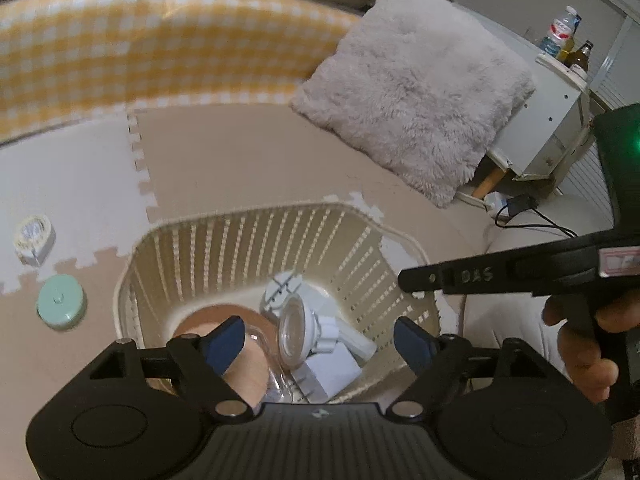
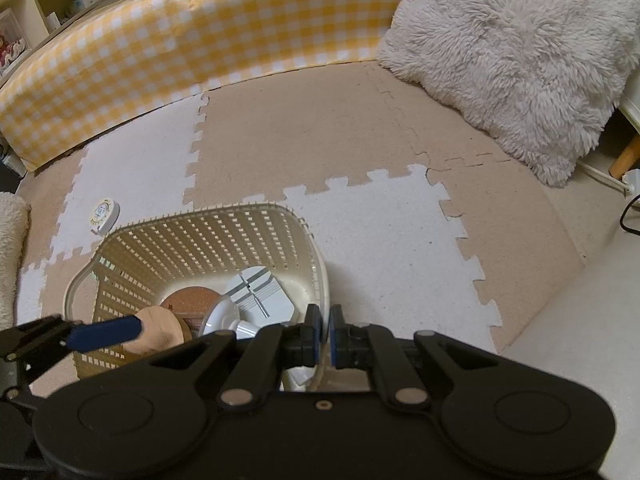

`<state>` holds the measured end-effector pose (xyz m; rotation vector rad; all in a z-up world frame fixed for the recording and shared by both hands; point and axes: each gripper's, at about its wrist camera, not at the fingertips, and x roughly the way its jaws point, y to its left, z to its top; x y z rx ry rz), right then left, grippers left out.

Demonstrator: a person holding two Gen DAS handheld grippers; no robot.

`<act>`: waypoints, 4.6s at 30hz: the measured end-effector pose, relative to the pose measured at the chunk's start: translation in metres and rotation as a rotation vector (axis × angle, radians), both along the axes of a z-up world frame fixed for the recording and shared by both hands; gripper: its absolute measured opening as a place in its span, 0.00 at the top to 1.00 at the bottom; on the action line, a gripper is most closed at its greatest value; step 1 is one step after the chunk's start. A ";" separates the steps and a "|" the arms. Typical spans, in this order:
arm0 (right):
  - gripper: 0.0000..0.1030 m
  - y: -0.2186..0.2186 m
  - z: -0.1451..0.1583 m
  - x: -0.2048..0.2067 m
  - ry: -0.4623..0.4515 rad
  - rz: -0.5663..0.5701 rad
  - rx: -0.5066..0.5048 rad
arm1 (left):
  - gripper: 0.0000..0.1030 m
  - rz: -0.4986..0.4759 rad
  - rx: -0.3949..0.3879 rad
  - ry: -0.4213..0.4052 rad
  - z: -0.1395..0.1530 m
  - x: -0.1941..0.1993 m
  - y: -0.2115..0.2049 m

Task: Organize rigid objects
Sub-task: 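Raise the left tool and move it over the mint-green tape measure, then close the left tool on the mint-green tape measure, then carry the mint-green tape measure into the basket and open the left tool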

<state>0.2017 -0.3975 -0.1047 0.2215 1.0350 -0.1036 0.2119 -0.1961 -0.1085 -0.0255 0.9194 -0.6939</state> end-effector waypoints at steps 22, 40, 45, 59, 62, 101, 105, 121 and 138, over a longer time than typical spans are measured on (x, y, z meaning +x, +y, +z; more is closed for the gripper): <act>0.95 0.001 0.000 0.001 -0.001 0.005 -0.001 | 0.00 0.041 0.053 -0.098 0.047 0.001 0.014; 0.95 0.003 0.001 0.000 -0.017 0.011 -0.020 | 0.00 0.333 0.054 -0.113 0.060 0.048 0.108; 0.93 0.003 0.001 0.000 -0.023 0.014 -0.034 | 0.00 0.367 0.093 -0.076 0.035 0.058 0.117; 0.83 -0.003 0.003 -0.002 -0.023 -0.018 -0.026 | 0.00 0.448 0.131 -0.009 -0.028 0.075 0.135; 0.88 -0.001 0.003 -0.001 -0.022 -0.006 -0.020 | 0.00 0.439 0.132 -0.004 -0.039 0.078 0.134; 0.94 0.009 0.001 0.002 -0.008 0.038 -0.066 | 0.50 0.329 0.167 -0.093 -0.075 0.089 0.123; 0.94 0.009 0.001 0.001 -0.007 0.037 -0.065 | 0.50 0.400 0.082 -0.040 -0.069 0.091 0.135; 0.94 0.009 0.001 0.001 -0.008 0.036 -0.063 | 0.50 0.263 -0.155 -0.159 0.044 0.066 0.093; 0.94 0.009 0.001 0.001 -0.007 0.036 -0.060 | 0.50 -0.027 0.065 -0.119 0.012 0.032 0.006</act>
